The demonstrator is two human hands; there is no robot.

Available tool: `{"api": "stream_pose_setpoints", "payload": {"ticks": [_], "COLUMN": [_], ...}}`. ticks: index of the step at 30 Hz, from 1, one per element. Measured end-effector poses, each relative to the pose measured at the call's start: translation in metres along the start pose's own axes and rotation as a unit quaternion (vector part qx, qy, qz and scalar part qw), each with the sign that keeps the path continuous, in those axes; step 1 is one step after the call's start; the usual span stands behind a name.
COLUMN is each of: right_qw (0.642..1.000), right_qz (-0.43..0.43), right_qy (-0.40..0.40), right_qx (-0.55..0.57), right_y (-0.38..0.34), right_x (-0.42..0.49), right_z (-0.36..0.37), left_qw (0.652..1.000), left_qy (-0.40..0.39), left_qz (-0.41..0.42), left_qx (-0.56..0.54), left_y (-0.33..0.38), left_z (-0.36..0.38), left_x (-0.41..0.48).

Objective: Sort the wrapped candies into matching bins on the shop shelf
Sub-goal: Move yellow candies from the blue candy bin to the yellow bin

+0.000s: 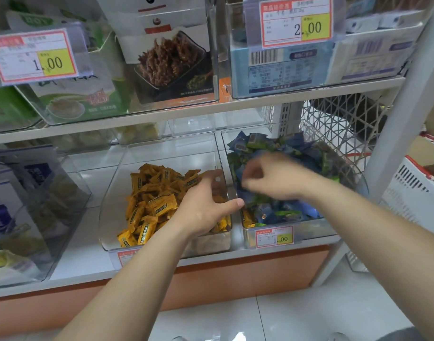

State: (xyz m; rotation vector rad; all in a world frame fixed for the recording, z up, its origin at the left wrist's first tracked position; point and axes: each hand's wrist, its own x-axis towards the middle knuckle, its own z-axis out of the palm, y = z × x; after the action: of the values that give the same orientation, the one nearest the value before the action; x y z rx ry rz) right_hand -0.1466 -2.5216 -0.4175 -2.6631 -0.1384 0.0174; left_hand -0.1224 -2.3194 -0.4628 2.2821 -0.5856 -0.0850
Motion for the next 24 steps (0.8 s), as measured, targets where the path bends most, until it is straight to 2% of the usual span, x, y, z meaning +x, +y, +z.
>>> {"api": "stream_pose_setpoints", "payload": {"ticks": [2, 4, 7, 11, 15, 20, 24], "right_qw": [0.992, 0.984, 0.978, 0.972, 0.964, 0.933, 0.934], "right_qz": [-0.002, 0.011, 0.03, 0.004, 0.012, 0.058, 0.072], "right_qy": [-0.129, -0.174, -0.193, -0.191, -0.239, -0.329, -0.326], "right_qx": [-0.001, -0.036, -0.066, -0.136, -0.113, -0.134, -0.124], "right_y": [0.0, 0.006, 0.009, 0.008, 0.009, 0.008, 0.009], "right_x": [0.0, 0.005, 0.012, 0.016, 0.02, 0.025, 0.027], "right_z": [0.021, 0.033, 0.039, 0.046, 0.047, 0.056, 0.049], "left_qw": [1.0, 1.0, 1.0, 1.0, 1.0, 1.0, 1.0], "left_qy": [0.0, -0.002, -0.004, -0.007, -0.007, -0.01, -0.009], "left_qz": [0.005, 0.004, 0.004, 0.005, 0.004, 0.002, 0.0], "left_qx": [0.0, -0.003, -0.004, -0.001, -0.007, -0.005, -0.001], "left_y": [0.0, 0.0, 0.0, -0.002, -0.003, -0.002, -0.001], "left_z": [0.0, 0.0, 0.0, 0.0, -0.001, -0.001, 0.0], "left_x": [0.0, -0.001, -0.001, 0.0, 0.0, -0.002, -0.001]}}
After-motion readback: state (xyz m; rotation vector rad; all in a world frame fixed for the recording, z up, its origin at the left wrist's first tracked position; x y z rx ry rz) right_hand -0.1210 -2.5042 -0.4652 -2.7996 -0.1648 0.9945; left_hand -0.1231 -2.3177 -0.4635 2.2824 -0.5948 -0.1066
